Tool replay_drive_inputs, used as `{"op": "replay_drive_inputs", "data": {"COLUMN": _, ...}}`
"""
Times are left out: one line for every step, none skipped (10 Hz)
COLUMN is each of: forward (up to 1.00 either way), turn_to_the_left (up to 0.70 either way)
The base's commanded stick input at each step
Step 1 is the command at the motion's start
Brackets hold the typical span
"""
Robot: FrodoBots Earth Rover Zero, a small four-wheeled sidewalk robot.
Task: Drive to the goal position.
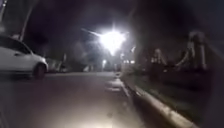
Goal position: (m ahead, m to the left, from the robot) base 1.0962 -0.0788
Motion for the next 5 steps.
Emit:
{"op": "replay_drive_inputs", "data": {"forward": 0.06, "turn_to_the_left": 0.01}}
{"op": "replay_drive_inputs", "data": {"forward": 0.06, "turn_to_the_left": 0.01}}
{"op": "replay_drive_inputs", "data": {"forward": 0.06, "turn_to_the_left": 0.01}}
{"op": "replay_drive_inputs", "data": {"forward": 0.06, "turn_to_the_left": 0.01}}
{"op": "replay_drive_inputs", "data": {"forward": 0.06, "turn_to_the_left": 0.01}}
